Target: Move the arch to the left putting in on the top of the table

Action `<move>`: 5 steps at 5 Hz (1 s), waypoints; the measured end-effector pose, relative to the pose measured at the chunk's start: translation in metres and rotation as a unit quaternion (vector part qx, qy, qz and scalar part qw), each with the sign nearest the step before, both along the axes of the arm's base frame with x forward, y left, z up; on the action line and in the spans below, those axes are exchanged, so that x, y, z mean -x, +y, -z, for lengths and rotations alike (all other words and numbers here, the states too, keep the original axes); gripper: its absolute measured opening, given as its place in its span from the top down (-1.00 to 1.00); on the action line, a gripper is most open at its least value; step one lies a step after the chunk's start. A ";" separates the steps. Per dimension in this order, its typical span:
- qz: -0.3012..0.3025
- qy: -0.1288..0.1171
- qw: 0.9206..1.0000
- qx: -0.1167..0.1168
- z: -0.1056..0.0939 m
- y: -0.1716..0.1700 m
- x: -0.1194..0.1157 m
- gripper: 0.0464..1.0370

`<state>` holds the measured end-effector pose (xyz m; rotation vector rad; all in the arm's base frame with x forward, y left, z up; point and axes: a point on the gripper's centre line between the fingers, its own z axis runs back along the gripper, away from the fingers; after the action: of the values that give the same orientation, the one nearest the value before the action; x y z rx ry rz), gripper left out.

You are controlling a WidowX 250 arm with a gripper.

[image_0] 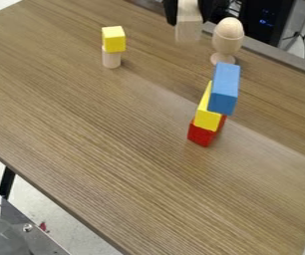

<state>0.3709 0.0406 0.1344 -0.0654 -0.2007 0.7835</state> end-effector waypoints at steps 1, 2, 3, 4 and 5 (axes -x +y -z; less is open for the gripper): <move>-0.020 0.010 1.000 -0.012 0.018 0.009 -0.017 -0.06; -0.036 0.023 0.999 -0.029 0.041 0.017 -0.027 -0.05; -0.048 0.018 0.998 -0.040 0.048 0.025 -0.030 -0.05; -0.063 0.032 0.996 -0.046 0.066 0.038 -0.018 -0.05; -0.073 0.035 0.996 -0.047 0.076 0.045 -0.011 -0.05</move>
<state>0.3816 0.0860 0.0583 0.0658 -0.1768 0.9205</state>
